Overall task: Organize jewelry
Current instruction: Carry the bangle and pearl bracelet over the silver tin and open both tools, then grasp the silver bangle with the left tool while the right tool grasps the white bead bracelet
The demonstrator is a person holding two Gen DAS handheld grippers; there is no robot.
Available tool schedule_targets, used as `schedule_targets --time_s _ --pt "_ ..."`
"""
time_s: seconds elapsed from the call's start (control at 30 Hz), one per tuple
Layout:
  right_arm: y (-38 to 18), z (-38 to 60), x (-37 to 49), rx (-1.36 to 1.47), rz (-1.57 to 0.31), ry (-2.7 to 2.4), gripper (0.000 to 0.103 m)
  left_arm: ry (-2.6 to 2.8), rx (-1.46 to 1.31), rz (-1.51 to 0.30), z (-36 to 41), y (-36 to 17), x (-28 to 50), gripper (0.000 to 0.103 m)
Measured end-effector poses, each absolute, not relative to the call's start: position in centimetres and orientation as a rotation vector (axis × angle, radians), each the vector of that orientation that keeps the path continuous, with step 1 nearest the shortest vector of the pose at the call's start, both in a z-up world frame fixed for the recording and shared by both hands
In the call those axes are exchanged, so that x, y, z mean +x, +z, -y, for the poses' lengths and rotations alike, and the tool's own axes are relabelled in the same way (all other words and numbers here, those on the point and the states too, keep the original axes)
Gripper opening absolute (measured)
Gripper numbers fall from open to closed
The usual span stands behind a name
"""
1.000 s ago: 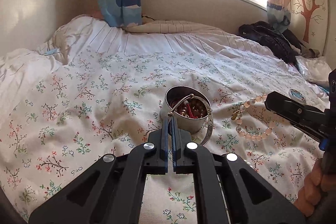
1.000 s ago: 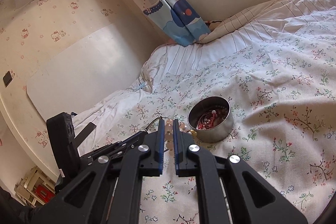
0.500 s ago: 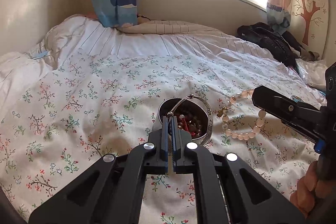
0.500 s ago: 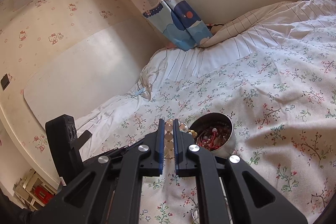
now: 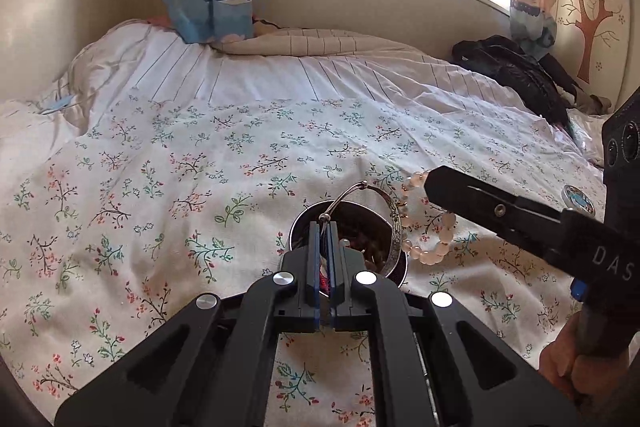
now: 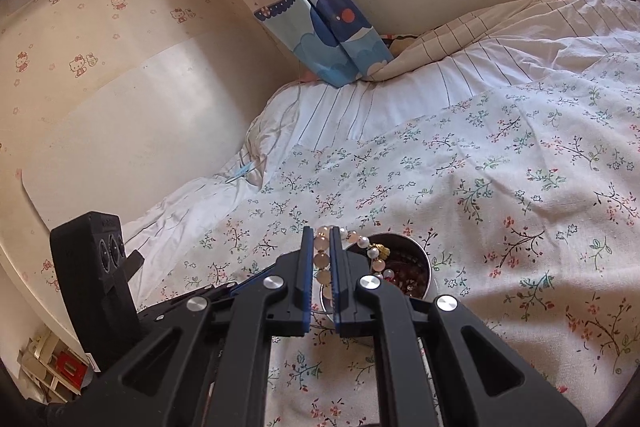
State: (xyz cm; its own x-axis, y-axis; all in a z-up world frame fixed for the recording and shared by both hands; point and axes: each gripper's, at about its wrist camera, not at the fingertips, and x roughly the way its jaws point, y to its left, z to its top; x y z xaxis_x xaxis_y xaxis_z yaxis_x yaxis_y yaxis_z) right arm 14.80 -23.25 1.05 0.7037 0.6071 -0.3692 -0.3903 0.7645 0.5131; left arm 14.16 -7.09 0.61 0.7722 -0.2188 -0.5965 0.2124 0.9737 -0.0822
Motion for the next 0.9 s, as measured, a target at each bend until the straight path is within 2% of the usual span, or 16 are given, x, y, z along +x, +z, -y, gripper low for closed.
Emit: schedule_targets --time_s 0.1,0.17,0.4,0.6,0.73,0.9 --pt "0.1 22.9 16.2 0.423 -0.598 0.555 0.011 -0.232 -0.013 -0.685 7.4 -0.2 15.3 0.004" --pt "-0.5 23.0 16.6 0.437 -0.603 0.538 0.039 -0.229 -0.017 -0.723 7.4 -1.0 16.1 0.005" --pt "-0.4 24.3 16.1 0.452 -0.598 0.519 0.039 -0.192 -0.043 -0.721 6.1 -1.0 15.8 0.007" --pt "-0.8 26.1 14.3 0.438 -0.642 0.448 0.04 -0.187 -0.033 -0.717 5.6 -0.5 13.8 0.016" --pt "-1.1 27.7 12.7 0.434 -0.668 0.38 0.042 -0.241 -0.017 -0.757 6.2 -0.8 12.1 0.022" --pt "-1.3 28.4 11.1 0.41 -0.706 0.325 0.045 -0.342 0.029 -0.84 7.9 -2.1 10.0 0.024"
